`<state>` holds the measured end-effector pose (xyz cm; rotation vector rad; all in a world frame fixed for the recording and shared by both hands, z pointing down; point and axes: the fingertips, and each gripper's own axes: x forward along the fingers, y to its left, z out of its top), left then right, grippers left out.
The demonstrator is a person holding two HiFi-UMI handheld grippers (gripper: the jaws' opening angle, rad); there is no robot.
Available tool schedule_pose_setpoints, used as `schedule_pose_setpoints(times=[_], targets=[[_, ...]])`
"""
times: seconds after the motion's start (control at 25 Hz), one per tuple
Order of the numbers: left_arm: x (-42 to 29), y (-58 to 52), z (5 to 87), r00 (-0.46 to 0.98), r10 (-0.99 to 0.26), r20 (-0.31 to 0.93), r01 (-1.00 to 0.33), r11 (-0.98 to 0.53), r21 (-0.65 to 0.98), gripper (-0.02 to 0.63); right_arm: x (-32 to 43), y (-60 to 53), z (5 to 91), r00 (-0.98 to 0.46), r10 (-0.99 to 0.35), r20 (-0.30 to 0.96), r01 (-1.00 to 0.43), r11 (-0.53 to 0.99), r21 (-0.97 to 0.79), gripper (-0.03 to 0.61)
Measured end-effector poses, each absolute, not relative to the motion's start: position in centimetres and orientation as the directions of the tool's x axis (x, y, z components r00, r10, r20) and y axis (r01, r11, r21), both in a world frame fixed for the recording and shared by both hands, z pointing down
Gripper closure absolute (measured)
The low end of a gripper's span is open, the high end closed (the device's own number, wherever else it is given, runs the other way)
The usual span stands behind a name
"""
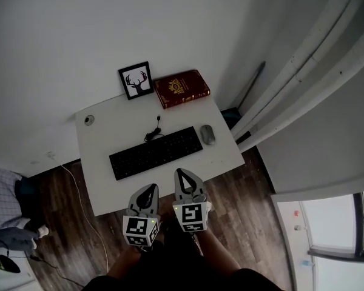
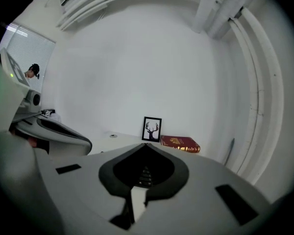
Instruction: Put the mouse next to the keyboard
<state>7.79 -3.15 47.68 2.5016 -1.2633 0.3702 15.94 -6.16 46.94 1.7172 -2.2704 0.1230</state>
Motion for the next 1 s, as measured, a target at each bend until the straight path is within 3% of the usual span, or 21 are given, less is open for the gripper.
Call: schedule_pose_setpoints(times=[0.56, 1.0], targets=[[-6.7, 6.1, 46.6, 0.525, -0.795, 0.302, -0.850, -0.504, 0.151, 0.614, 4.4, 3.4, 43.1, -0.239, -0.950, 0.200, -0.947, 0.274, 0.166, 0.558], [-6.3, 9.7, 44.4, 0.561, -0.787, 0.257, -0.828, -0.540, 0.154, 0.614, 3.5, 8.3, 41.0, -0.235, -0.956, 0.173, -0.948, 0.265, 0.177, 0.558]])
